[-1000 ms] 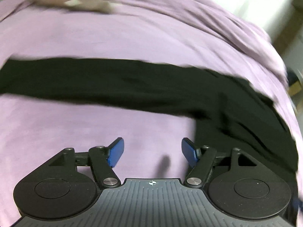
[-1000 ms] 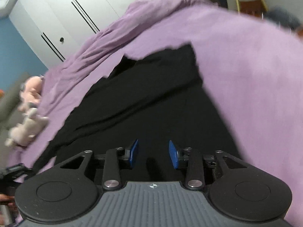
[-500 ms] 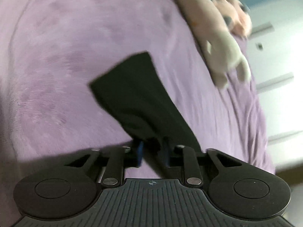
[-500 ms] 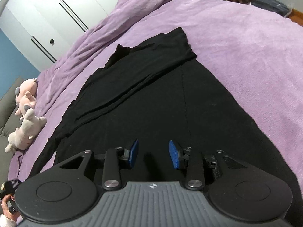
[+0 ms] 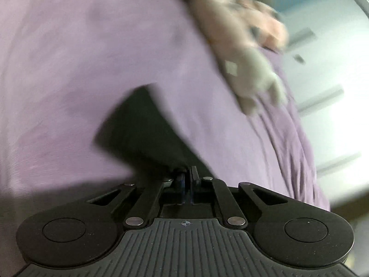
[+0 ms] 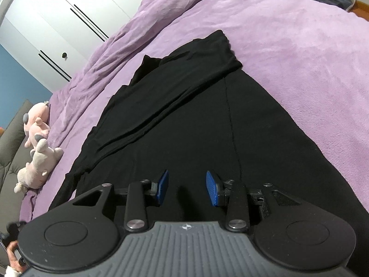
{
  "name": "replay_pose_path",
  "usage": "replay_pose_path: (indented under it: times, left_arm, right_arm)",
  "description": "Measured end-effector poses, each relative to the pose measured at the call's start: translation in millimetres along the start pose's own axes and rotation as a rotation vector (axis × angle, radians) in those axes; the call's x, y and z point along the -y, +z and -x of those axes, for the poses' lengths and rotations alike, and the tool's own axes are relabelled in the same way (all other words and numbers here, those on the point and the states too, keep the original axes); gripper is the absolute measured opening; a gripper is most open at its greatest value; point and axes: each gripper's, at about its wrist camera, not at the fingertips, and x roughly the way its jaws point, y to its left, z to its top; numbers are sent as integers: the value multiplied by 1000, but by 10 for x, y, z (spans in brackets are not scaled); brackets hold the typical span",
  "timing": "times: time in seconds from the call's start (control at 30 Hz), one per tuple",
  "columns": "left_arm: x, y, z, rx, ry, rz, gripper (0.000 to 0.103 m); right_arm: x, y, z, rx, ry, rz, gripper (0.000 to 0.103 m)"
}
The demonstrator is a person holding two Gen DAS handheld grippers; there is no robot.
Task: Fold small clothes
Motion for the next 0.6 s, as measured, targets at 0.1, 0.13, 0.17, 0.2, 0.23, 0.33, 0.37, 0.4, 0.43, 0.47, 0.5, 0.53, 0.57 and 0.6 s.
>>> replay_pose_path:
  times: [0.1, 0.13, 0.17, 0.2, 0.23, 0.33, 0.37, 0.4, 0.43, 0.47, 0.5, 0.53, 0.57, 0.6]
  left_arm:
    - [707, -210, 96, 8, -59, -246, 5]
    - [957, -340, 136, 7, -96, -326, 5]
    - [1261, -531, 185, -1, -152, -417, 5]
    - [1496, -711, 228, -14, -208, -485, 5]
    - [1733, -933, 274, -35, -271, -554, 5]
    - [2248, -1676, 386, -115, -436, -747, 12]
    - [2336, -1903, 409, -131, -458, -796, 20]
    - [2386, -2115, 414, -146, -457, -835, 29]
    - [2382, -2274, 403, -164, -438, -853, 45]
    - [2351, -2407, 381, -182, -410, -860, 50]
    - [2287, -2501, 349, -202, -376, -854, 50]
    - [2211, -2547, 311, -220, -341, -841, 50]
    - [2120, -2577, 282, -236, -302, -829, 50]
    - [2041, -2564, 233, -244, -255, -821, 50]
  right_arm:
    - [13, 3, 6, 1, 13, -1, 36]
    - [18, 1, 11, 3, 20, -1, 36]
    - [18, -2, 16, 3, 23, 0, 36]
    - [19, -6, 23, 4, 26, -1, 36]
    - [24, -6, 32, 5, 31, -1, 36]
    - [39, 20, 67, 12, 31, 9, 36]
    - [48, 38, 77, 14, 33, 11, 36]
    - [57, 60, 82, 14, 36, 13, 36]
    - [55, 89, 79, 14, 36, 20, 36]
    - [48, 118, 65, 12, 34, 29, 36]
    - [31, 152, 40, 8, 35, 43, 36]
    - [-4, 196, -2, 1, 43, 61, 36]
    - [-48, 235, -46, -5, 50, 75, 36]
    - [-110, 278, -105, -16, 65, 90, 36]
